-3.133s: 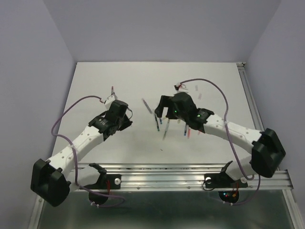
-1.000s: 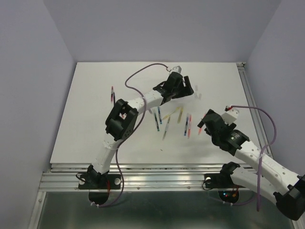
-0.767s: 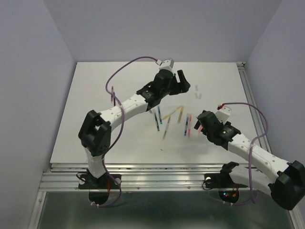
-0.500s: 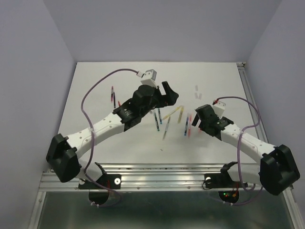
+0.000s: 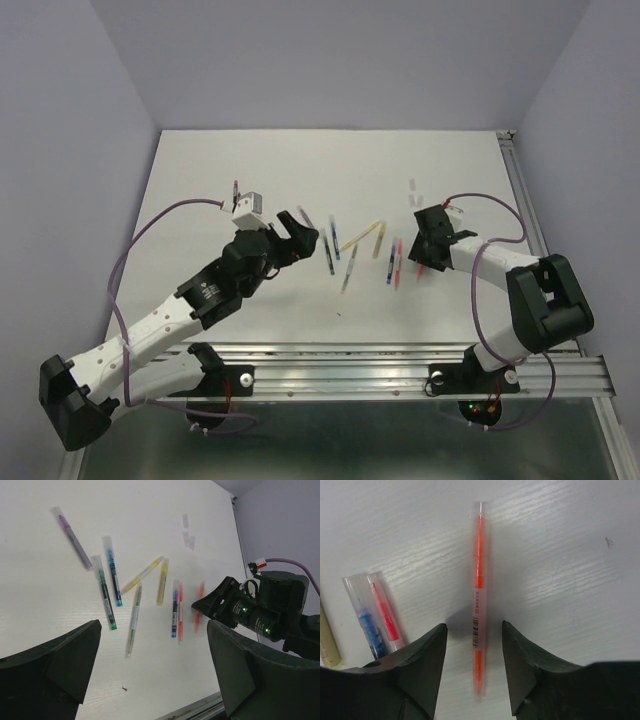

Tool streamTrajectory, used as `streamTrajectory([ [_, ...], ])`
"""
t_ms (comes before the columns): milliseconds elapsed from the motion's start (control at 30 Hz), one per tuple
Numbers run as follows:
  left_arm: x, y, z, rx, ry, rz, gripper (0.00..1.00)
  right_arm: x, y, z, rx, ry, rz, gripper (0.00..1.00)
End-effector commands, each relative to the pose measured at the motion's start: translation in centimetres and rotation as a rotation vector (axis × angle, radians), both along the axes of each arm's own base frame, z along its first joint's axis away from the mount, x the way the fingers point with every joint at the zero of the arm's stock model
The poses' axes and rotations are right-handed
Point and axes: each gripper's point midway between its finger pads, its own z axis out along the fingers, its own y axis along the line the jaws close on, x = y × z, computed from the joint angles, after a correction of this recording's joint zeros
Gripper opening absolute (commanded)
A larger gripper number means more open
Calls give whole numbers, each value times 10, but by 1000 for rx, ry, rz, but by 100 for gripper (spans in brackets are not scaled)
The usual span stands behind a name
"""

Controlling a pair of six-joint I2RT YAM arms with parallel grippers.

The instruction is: Open the pen caps

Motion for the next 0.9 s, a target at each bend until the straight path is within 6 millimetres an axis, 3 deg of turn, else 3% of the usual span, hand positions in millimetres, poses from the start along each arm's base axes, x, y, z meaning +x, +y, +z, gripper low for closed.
streamTrajectory([
  [0, -1, 13, -9, 5, 19, 65, 99, 16, 7, 1, 18, -28, 10, 49],
  [133, 0, 20, -11, 16, 23, 97, 99, 5, 3, -19, 8, 11, -3, 39],
  [200, 0, 21, -11, 14, 23, 98, 99, -1, 1, -28, 0, 33, -5, 27],
  [267, 0, 21, -13, 21, 27, 101, 99, -4, 0, -32, -2, 43, 4, 12],
  [400, 0, 20, -14, 22, 32, 96, 99, -7, 7, -25, 26, 28, 59, 5],
  [433, -1, 18, -13, 21, 31, 85, 99, -3, 10, -11, 41, -9, 77, 1],
  [600, -5, 7, -16, 17, 44, 26, 99, 2, 21, 40, 90, -141, 176, 1],
  [633, -5, 4, -16, 7, 42, 16, 99, 1, 25, 58, 105, -196, 229, 1],
  [700, -6, -2, -16, -5, 38, -12, 99, -9, 47, 73, 200, -231, 346, 1],
  [767, -9, -13, -12, -34, 28, -68, 99, -20, 71, 102, 300, -325, 499, 1],
  [800, -10, -18, -8, -54, 15, -88, 99, -34, 82, 102, 354, -328, 575, 1],
  [833, -14, -25, -11, -69, 21, -133, 99, -52, 110, 118, 486, -356, 728, 1],
  [867, -16, -31, -12, -82, 20, -158, 98, -67, 125, 124, 550, -370, 806, 1],
])
